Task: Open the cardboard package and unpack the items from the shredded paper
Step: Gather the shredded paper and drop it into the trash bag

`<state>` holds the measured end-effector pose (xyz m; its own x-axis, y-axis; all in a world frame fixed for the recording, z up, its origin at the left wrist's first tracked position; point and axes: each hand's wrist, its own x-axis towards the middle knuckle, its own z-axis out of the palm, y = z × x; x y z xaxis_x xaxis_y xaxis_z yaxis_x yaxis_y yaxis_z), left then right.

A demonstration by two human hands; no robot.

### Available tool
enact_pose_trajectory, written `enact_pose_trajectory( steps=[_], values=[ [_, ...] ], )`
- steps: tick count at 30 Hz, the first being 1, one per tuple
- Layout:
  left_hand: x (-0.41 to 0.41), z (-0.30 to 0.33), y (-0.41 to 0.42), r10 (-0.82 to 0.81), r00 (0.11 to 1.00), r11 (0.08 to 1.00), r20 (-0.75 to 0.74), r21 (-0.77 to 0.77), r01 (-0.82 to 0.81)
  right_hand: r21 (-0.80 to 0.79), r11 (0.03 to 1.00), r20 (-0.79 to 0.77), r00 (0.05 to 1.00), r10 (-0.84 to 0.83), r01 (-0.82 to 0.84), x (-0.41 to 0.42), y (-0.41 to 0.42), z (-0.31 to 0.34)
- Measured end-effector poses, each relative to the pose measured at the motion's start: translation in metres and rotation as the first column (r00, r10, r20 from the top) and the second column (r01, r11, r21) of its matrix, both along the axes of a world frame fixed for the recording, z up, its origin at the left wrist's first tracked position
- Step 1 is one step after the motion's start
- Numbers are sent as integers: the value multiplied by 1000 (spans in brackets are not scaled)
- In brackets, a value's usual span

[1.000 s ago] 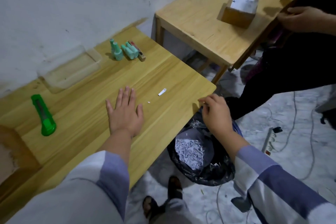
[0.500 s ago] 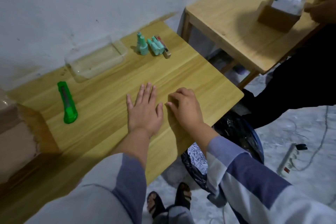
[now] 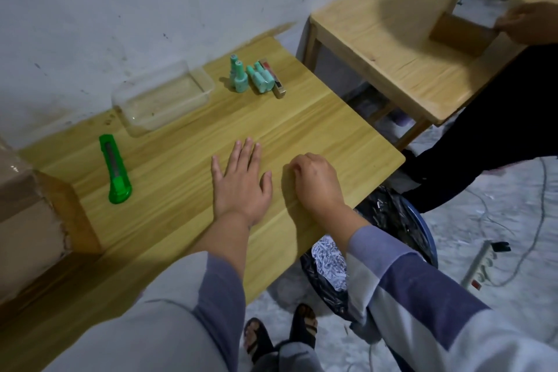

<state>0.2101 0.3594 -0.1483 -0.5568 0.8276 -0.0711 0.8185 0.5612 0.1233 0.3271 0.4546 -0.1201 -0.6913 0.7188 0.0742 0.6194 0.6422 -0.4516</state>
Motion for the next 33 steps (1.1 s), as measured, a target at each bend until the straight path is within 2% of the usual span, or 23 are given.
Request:
enact_pose_trajectory(
  steps=[5,10,14,17,20,24,27,30,33],
  values=[
    [-1,0,1,7,1000,1000,0,-8,-7,-38,980,-18,980,-197,196,49,15,1],
    [-1,-1,-1,6,1000,1000,4,8,-6,-11,909,-110,903,-416,417,121,14,6],
    [-1,0,-1,3,1000,1000,12,15,-4,-14,880,7,880,-474,474,160,9,-4],
    [-1,1,-2,5,1000,1000,17,20,-5,-69,887,230,873,-431,456,176,12,-23],
    [0,0,-2,4,1000,1000,15,20,-4,-106,879,317,853,-414,466,181,7,-29],
    [-2,2,-4,-15,999,1000,28,2,15,-132,887,274,876,-397,443,171,0,-21],
    [-7,8,-6,-18,991,1000,130,-11,19,-155,899,228,901,-370,409,161,-3,-7],
    [-7,23,-14,14,951,997,308,74,-39,-128,924,170,926,-337,360,150,0,13],
    [-3,41,-39,16,950,991,312,125,-58,-168,940,120,952,-280,298,129,-2,37]
  ],
)
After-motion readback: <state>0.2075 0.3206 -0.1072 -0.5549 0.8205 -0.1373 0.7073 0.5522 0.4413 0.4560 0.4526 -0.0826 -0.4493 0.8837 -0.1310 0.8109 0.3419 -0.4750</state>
